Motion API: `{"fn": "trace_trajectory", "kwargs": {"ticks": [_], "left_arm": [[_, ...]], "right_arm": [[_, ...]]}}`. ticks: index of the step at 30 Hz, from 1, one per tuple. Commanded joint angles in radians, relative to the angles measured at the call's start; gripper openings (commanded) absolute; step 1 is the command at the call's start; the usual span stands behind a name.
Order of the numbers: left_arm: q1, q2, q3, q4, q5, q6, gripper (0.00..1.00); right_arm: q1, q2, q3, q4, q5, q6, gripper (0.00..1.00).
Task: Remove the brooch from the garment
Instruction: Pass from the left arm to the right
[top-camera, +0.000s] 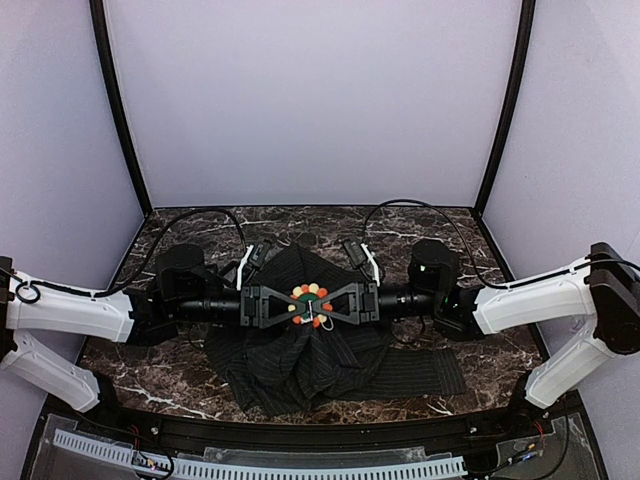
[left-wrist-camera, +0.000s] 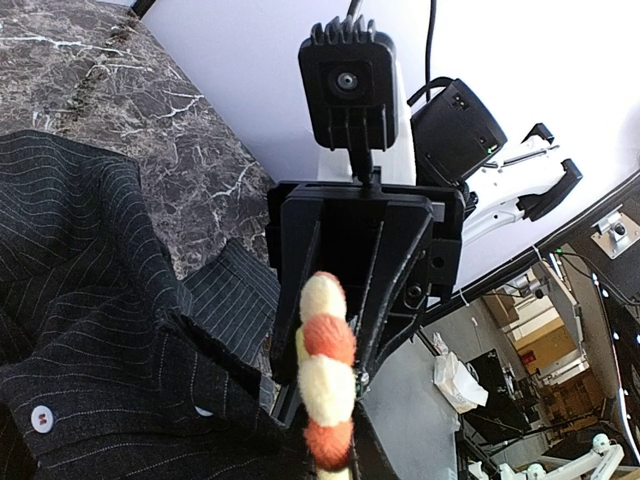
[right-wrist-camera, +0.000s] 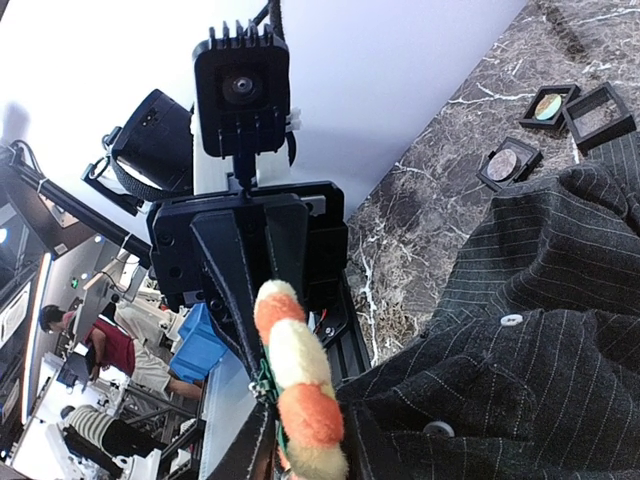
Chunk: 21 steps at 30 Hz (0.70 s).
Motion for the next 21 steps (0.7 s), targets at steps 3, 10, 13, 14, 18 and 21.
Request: {"fn": "trace_trajectory", "kwargs": {"ticks": [3, 10, 13, 14, 18, 21], "left_arm": [[0.0, -0.007, 0.005, -0.01, -0.036, 0.014, 0.01], [0.0, -0.005, 0.019, -0.085, -0.081, 0.033, 0.01], [0.0, 0.0, 0.028, -0.093, -0.082, 0.038, 0.01], [-0.001, 0.0, 0.031, -0.097, -0.083, 0.039, 0.01], [-0.001, 0.0, 0.04, -0.123, -0.094, 0.046, 0.01], [0.0, -0.02, 0.044, -0.178, -0.151, 0.061, 0.13]], "right_arm": [[-0.003, 0.025, -0.024, 0.054, 0.0, 0.031, 0.15], [-0.003, 0.034, -0.021, 0.046, 0.016, 0.04, 0.03], [-0.003, 0.041, -0.017, 0.046, 0.021, 0.045, 0.0], [-0.003, 0.042, -0.017, 0.046, 0.025, 0.046, 0.0], [-0.003, 0.031, -0.023, 0.048, 0.053, 0.053, 0.0], [-0.004, 0.001, -0.038, 0.038, 0.107, 0.049, 0.0]]}}
